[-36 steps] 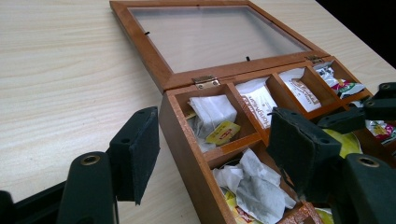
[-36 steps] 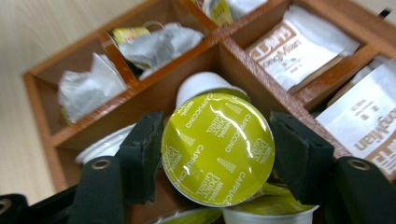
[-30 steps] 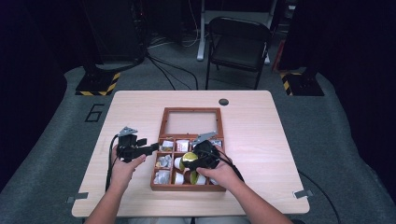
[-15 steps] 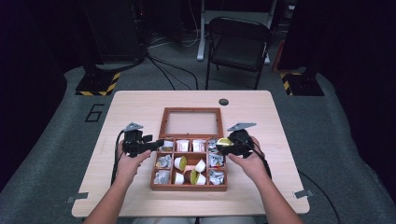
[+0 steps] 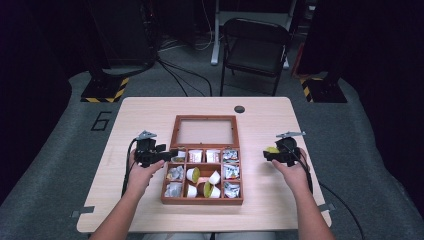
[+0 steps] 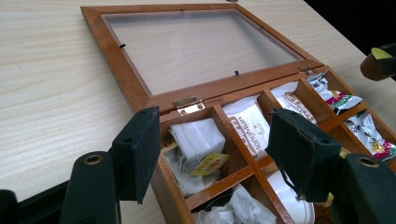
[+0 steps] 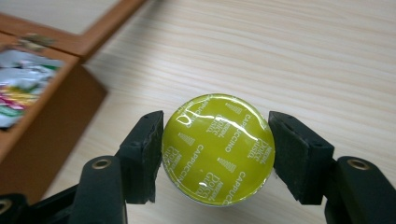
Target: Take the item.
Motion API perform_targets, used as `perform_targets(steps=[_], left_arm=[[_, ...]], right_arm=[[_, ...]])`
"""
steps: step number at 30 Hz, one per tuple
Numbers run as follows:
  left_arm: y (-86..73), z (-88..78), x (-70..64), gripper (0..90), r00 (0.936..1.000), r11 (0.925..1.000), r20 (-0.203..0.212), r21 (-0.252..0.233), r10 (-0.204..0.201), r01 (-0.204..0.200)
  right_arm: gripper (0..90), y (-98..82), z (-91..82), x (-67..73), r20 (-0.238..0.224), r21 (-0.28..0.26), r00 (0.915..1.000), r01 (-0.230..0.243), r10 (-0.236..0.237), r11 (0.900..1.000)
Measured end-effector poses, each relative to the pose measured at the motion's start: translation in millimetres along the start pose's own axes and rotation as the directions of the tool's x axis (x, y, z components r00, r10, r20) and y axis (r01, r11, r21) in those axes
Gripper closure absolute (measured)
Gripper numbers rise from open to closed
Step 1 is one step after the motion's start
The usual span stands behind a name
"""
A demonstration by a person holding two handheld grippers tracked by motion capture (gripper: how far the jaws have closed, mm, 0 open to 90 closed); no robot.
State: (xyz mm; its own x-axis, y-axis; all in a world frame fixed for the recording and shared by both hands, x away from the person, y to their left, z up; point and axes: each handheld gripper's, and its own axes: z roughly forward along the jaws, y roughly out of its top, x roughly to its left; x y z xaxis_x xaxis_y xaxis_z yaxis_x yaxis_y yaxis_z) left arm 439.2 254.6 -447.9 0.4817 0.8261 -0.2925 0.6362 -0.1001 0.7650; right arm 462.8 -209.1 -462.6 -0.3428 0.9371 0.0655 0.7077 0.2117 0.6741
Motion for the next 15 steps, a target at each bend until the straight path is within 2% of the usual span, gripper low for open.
perform_targets(steps=[2, 3, 4, 6, 13, 14, 15], left_arm=[[-0.7, -0.4, 1.3, 34.5, 1.0, 1.0, -0.006, -0.002, 0.003, -0.003], [-0.7, -0.4, 1.3, 34.5, 1.0, 1.0, -0.006, -0.002, 0.003, -0.003], [-1.1, -1.0, 1.4, 34.5, 1.0, 1.0, -0.004, 0.001, -0.001, 0.001], [-1.5, -1.6, 2.3, 34.5, 1.0, 1.0, -0.007, 0.001, -0.001, 0.001], [-2.2, -2.1, 4.2, 34.2, 0.9998, 1.0, -0.019, 0.001, -0.001, 0.001], [-2.3, -1.6, 4.0, 34.1, 0.9998, 1.0, -0.018, 0.005, -0.002, 0.002], [-2.5, -1.1, 3.7, 34.0, 0.9998, 1.0, -0.017, 0.006, -0.003, 0.003]], right_arm=[[37.3, -3.0, 0.8, -8.6, 0.028, 0.006, 0.9993, -0.024, 0.024, 1.0], [37.3, -3.0, 0.8, -8.6, 0.028, 0.006, 0.9993, -0.024, 0.024, 1.0], [37.3, -6.5, 3.7, -17.5, 0.044, 0.013, 0.998, -0.046, 0.046, 0.999], [37.3, -9.4, 7.1, -22.4, 0.057, 0.027, 0.9963, -0.066, 0.065, 0.997], [37.1, -14.8, 16.8, -26.0, 0.088, 0.063, 0.9929, -0.086, 0.08, 0.994], [37.1, -15.6, 17.5, -27.5, 0.085, 0.051, 0.9938, -0.077, 0.072, 0.996], [37.1, -15.6, 17.6, -27.8, 0.083, 0.049, 0.993, -0.088, 0.084, 0.995]])
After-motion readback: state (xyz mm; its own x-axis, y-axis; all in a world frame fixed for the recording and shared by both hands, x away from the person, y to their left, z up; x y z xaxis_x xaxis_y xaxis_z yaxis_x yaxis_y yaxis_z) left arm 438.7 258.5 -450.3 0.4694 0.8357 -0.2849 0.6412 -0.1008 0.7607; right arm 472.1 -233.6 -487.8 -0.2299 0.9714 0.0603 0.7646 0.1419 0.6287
